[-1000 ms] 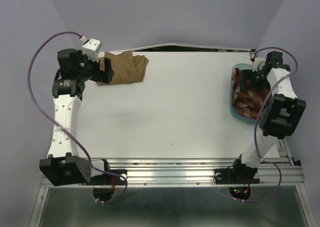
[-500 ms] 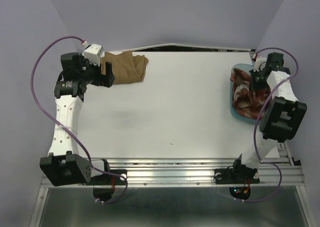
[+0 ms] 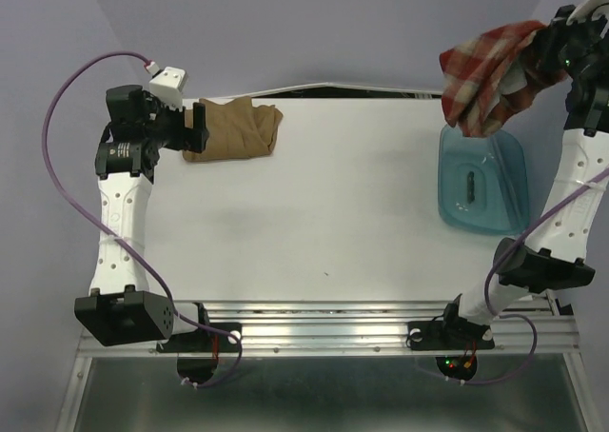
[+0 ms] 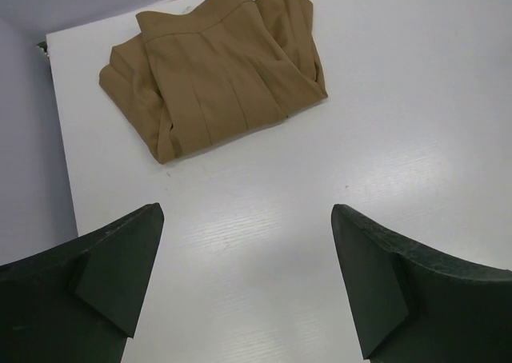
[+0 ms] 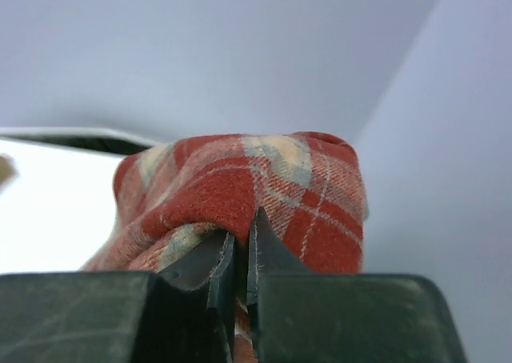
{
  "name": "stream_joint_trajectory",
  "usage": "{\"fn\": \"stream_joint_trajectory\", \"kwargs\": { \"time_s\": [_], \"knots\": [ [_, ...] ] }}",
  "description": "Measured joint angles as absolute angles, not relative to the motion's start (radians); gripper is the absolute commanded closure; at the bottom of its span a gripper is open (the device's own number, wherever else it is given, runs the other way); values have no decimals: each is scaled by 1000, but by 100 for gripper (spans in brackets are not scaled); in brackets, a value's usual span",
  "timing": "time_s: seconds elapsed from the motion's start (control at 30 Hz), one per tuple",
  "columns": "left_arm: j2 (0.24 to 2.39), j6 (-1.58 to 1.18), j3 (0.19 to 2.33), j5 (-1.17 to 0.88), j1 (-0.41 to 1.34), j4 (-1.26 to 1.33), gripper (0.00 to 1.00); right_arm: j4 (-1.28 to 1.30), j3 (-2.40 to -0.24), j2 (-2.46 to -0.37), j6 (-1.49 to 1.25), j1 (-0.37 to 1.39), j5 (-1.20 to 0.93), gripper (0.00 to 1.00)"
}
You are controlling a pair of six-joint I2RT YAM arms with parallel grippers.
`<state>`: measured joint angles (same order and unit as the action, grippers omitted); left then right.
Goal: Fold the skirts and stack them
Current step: Grab the skirt from the pile, then move the skirt to the center of the board
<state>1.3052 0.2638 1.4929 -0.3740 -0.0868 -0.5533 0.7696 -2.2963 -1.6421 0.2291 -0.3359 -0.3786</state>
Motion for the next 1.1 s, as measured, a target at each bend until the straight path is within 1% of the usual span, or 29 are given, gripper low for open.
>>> {"fn": "stream_joint_trajectory", "kwargs": {
  "time_s": [0.03, 0.07, 0.13, 0.27, 0.33, 0.43, 0.57, 0.63, 0.67, 0.77, 0.8, 0.83, 0.87, 0.9, 0.93, 0.97, 1.0, 1.03, 1.07, 1.1],
  "knots": [
    [1306, 268, 1501, -370, -87, -554, 1, 759, -2352, -1639, 181, -336, -429, 99],
    [1306, 272, 1508, -368, -87, -554, 1, 752, -2361, -1637, 160, -336, -447, 99],
    [1305, 281, 1523, -373, -87, -555, 1, 707, -2366, -1607, 63, -336, -560, 99],
    [1304, 294, 1533, -415, -87, -562, 1, 528, -2183, -1510, -134, -308, -751, 99],
    [1302, 295, 1533, -437, -87, -573, 1, 472, -2061, -1465, -178, -236, -804, 99],
    [1282, 300, 1523, -489, -88, -580, 1, 452, -1914, -1439, -165, -94, -805, 99],
    [1211, 338, 1469, -566, -90, -598, 2, 450, -1627, -1418, -119, 104, -770, 99],
    [1188, 372, 1444, -600, -90, -615, 2, 441, -1483, -1421, -104, 187, -738, 96],
    [1180, 397, 1426, -617, -87, -628, 3, 433, -1404, -1428, -97, 220, -722, 92],
    [1175, 448, 1373, -640, -84, -656, 7, 430, -1286, -1475, -78, 305, -692, 92],
    [1176, 473, 1338, -646, -79, -667, 11, 427, -1269, -1504, -73, 325, -683, 91],
    [1178, 488, 1314, -649, -78, -682, 13, 422, -1259, -1552, -70, 356, -669, 91],
    [1180, 496, 1293, -651, -75, -688, 15, 414, -1259, -1588, -70, 371, -657, 85],
    [1180, 506, 1269, -653, -72, -693, 16, 399, -1259, -1628, -72, 395, -646, 78],
    [1180, 512, 1246, -655, -66, -701, 17, 381, -1262, -1671, -80, 418, -634, 68],
    [1180, 519, 1221, -657, -55, -705, 17, 381, -1274, -1699, -84, 430, -632, 60],
    [1178, 521, 1203, -657, -43, -704, 17, 383, -1306, -1741, -94, 449, -629, 47],
    [1176, 523, 1188, -654, -27, -702, 17, 371, -1363, -1802, -113, 467, -625, 41],
    [1171, 522, 1166, -651, 9, -698, 17, 367, -1411, -1847, -131, 482, -623, 34],
    [1164, 522, 1148, -645, 36, -690, 17, 364, -1459, -1885, -144, 492, -623, 30]
  ]
}}
